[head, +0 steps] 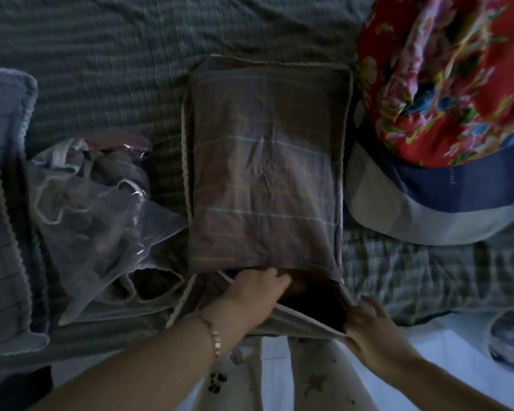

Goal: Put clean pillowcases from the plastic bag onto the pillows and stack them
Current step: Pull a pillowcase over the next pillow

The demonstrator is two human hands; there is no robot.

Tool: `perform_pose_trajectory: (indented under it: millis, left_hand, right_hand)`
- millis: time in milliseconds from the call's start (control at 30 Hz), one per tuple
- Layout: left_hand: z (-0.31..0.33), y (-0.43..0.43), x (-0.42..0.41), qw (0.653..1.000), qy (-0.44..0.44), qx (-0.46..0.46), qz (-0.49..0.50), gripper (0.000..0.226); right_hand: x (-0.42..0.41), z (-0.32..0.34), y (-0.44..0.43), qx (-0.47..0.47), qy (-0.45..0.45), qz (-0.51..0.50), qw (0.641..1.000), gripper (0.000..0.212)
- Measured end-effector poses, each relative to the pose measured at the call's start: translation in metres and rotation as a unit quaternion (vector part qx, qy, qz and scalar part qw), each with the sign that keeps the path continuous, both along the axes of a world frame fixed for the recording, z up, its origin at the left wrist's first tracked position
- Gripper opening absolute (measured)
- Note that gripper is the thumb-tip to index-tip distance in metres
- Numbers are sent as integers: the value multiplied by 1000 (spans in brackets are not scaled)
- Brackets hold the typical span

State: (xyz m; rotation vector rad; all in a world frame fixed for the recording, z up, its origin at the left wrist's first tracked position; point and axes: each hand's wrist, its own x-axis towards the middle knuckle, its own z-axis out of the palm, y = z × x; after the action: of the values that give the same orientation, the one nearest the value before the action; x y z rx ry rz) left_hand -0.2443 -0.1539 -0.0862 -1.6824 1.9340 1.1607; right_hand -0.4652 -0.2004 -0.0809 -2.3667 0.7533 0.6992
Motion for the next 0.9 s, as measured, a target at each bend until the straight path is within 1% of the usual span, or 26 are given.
perform_pose_trajectory:
  millis: [67,100,133,200,300,333,367,400,433,467,500,533,567,600,667,700,733,767,800,833,867,900]
  left_hand:
    - [-10,-21,-35,1000,15,18,15,46]
    - [-17,-29,-49,999,0,31,16,57]
    - [-22,-36,-60,999,-22,48,16,62]
    - [-34,-44,-75,996,-63,52,17,58]
    - [-50,-48,-83,994,-102,30,-13,32]
    - [-53,-49,-81,993,-106,35,-27,30]
    - [-57,-51,-83,994,-92,45,-33,30]
    - [-58,-55,-86,995,-78,63,-19,30]
    - [-56,-59,-89,995,-51,85,15,27]
    - [-53,-62,-95,992,-2,114,57,25]
    - [-53,-62,-99,981,59,148,112,24]
    - [-48,-60,-103,958,119,202,167,25]
    - [-47,-57,-105,921,178,259,231,25]
    - [-45,-54,-102,906,196,284,245,24]
    - [-43,-49,-86,928,154,269,208,23]
    - [-41,-47,-74,936,136,253,202,26]
    - [-37,-46,-58,944,119,239,192,34]
    - [-31,-45,-40,956,92,221,167,45]
    - [-23,-43,-22,972,47,200,117,53]
    - [-15,-36,3,981,-7,183,66,58]
    - [-10,-31,26,986,-60,153,17,57]
    - [-7,-21,49,989,-93,117,-7,52]
  right_hand:
    - [-12,-1,6,-5,-62,-1,998,37]
    - [-15,-1,8,0,-74,-2,997,36]
    - [-17,-1,7,8,-82,-5,997,36]
    - [-19,-2,4,1,-84,-7,996,37]
    - [-22,-4,-3,15,-88,-16,996,34]
    - [-21,-6,-3,22,-91,-19,995,35]
    - [-22,-8,-5,27,-90,-25,995,34]
    - [-24,-10,-7,25,-92,-30,995,31]
    - [-26,-11,-10,25,-94,-37,995,27]
    - [-27,-12,-13,22,-98,-43,994,23]
    - [-27,-11,-15,14,-102,-47,994,22]
    - [-28,-12,-19,3,-110,-48,993,22]
    - [-29,-13,-24,-11,-119,-42,992,24]
    - [-26,-13,-30,-20,-125,-34,991,27]
    - [-19,-16,-42,-34,-131,-15,991,27]
    - [-15,-18,-48,-33,-131,-17,991,27]
    - [-11,-21,-55,-19,-121,-24,992,26]
    - [-8,-23,-61,4,-99,-30,995,24]
    - [-3,-25,-68,22,-68,-34,997,23]
    - [4,-25,-74,44,-29,-48,997,28]
    - [9,-28,-79,48,1,-61,997,31]
    - [14,-32,-81,61,35,-83,994,31]
